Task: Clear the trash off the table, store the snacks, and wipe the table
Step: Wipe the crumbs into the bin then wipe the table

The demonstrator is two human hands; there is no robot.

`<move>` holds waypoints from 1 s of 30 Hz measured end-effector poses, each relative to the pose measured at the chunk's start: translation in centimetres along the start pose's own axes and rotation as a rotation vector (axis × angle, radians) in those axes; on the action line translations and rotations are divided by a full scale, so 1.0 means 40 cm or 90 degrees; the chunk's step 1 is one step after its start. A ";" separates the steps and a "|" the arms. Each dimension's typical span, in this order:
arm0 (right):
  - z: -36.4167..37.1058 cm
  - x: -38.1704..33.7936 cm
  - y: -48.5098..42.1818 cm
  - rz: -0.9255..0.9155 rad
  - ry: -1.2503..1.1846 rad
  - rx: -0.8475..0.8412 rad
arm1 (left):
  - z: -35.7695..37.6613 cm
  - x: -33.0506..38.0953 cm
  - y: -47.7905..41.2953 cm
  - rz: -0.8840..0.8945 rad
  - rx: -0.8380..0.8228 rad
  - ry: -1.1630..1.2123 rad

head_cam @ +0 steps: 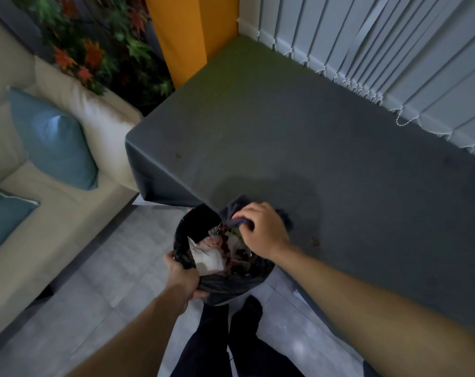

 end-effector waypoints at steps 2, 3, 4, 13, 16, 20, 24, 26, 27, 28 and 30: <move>-0.003 -0.030 -0.003 -0.034 -0.074 -0.061 | -0.005 -0.005 0.004 0.001 0.007 -0.008; -0.012 -0.039 -0.011 -0.043 -0.108 -0.064 | -0.010 -0.009 0.005 0.000 0.008 -0.010; -0.027 -0.046 -0.022 -0.041 -0.133 -0.043 | -0.014 -0.012 0.006 0.000 0.006 -0.014; -0.143 0.122 -0.151 0.246 0.205 0.051 | -0.060 -0.040 0.025 0.002 0.026 -0.016; -0.132 0.138 -0.146 0.349 0.268 -0.092 | -0.073 -0.044 0.034 0.004 0.028 -0.023; -0.133 0.070 -0.125 0.313 0.304 -0.059 | -0.096 -0.053 0.051 0.014 0.032 -0.014; -0.103 -0.035 -0.113 0.055 0.273 0.044 | -0.136 -0.061 0.070 0.020 0.052 -0.003; -0.067 -0.094 -0.109 -0.055 0.203 0.001 | -0.163 -0.064 0.082 0.024 0.055 -0.003; -0.047 -0.124 -0.103 -0.085 0.162 -0.043 | -0.178 -0.065 0.088 0.025 0.057 -0.001; -0.024 -0.149 -0.097 -0.101 0.133 -0.092 | -0.195 -0.066 0.093 0.030 0.057 0.002; 0.020 -0.189 -0.087 -0.107 0.117 -0.191 | -0.232 -0.063 0.103 0.046 0.062 0.012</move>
Point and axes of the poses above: each hand's wrist, its own y-axis away from the middle knuckle, its own z-axis out of the palm, x = y × z, the point moved 2 cm from there along -y, towards the middle knuckle, and after that the axes turned 9 degrees about -x, right-handed, at the moved point
